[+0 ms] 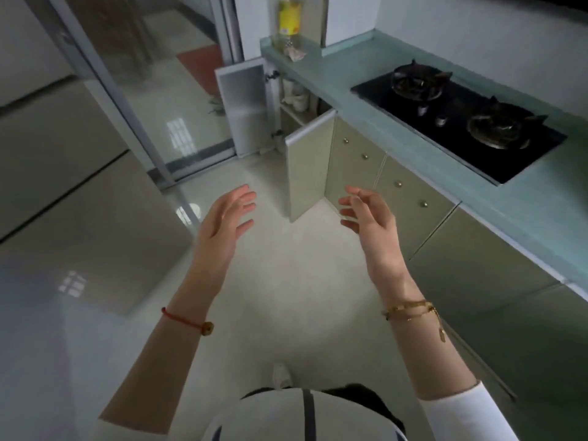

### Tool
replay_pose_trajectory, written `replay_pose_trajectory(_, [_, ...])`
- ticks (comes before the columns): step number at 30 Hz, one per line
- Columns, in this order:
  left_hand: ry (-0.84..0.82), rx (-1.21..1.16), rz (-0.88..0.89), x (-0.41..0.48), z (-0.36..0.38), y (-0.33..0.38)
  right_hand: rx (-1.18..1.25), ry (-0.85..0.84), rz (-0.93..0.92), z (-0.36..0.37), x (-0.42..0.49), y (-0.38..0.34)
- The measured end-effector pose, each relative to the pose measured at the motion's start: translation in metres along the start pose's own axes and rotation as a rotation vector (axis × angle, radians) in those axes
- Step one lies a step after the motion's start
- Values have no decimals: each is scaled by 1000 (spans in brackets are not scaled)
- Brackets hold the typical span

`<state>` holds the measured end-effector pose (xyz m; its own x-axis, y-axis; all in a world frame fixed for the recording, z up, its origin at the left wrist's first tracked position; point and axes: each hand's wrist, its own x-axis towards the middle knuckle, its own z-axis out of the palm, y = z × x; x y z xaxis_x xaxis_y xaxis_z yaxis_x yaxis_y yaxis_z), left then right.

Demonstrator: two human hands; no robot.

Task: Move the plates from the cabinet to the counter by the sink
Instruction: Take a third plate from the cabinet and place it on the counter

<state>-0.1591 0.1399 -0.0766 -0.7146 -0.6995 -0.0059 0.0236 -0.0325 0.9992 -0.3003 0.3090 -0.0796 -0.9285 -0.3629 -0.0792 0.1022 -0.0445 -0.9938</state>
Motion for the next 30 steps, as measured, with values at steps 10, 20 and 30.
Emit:
replay_pose_trajectory(10, [160,-63,4,59,-117,-9,-105,-167,-12,126,47,12])
replay_pose_trajectory(20, [199,4,60,207,-174,-9,-103,-276,-33,259,176,27])
replay_pose_trajectory(30, [224,43,60,393,-225,14,-55,-303,-23,393,326,16])
